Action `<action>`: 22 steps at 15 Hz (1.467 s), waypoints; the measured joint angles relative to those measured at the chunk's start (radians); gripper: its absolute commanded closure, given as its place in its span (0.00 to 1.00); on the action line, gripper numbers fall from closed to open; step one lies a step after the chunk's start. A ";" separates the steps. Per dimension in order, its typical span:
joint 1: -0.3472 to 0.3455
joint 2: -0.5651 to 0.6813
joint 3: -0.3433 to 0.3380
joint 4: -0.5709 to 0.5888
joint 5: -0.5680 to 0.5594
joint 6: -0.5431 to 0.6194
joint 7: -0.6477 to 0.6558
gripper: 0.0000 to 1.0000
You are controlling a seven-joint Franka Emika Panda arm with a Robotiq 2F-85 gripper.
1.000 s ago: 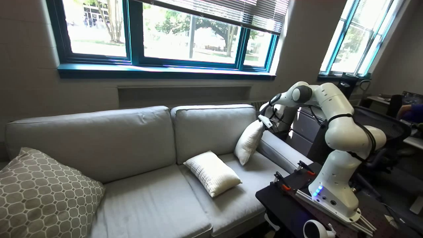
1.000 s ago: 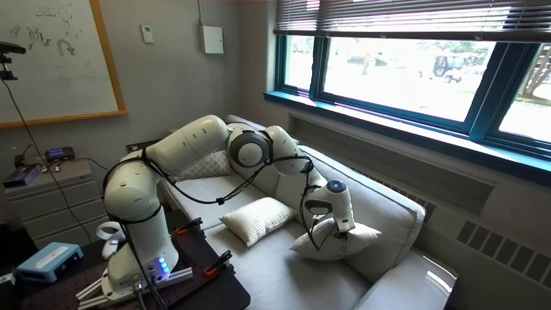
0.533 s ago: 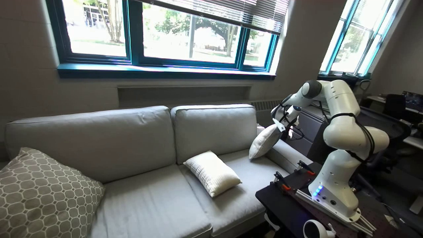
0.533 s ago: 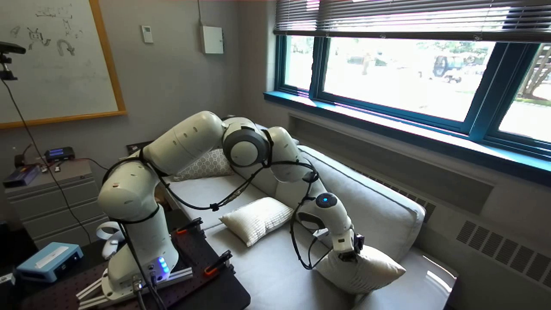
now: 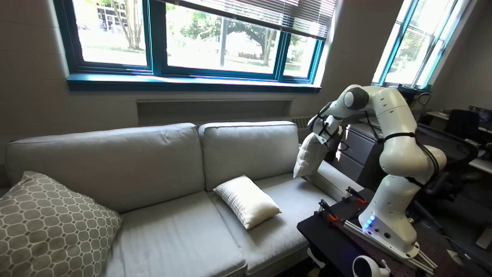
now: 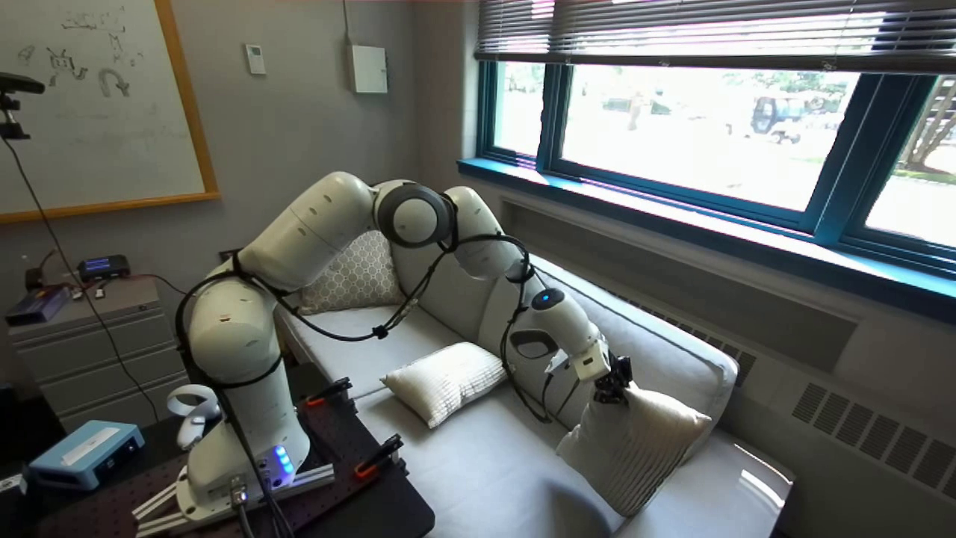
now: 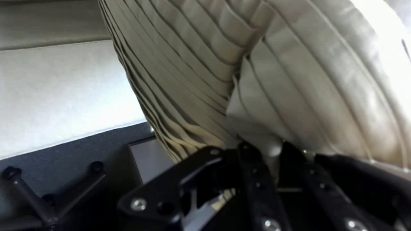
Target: Arrange the cushions, one in front of the other, against the arm rest
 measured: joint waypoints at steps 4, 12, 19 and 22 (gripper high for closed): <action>0.274 0.017 -0.267 0.030 -0.001 -0.119 0.076 0.97; 0.294 0.233 -0.476 0.406 -0.270 -0.472 0.367 0.97; 0.140 0.359 -0.356 0.726 -0.506 -0.605 0.467 0.97; 0.143 0.400 -0.357 0.863 -0.506 -0.666 0.467 0.97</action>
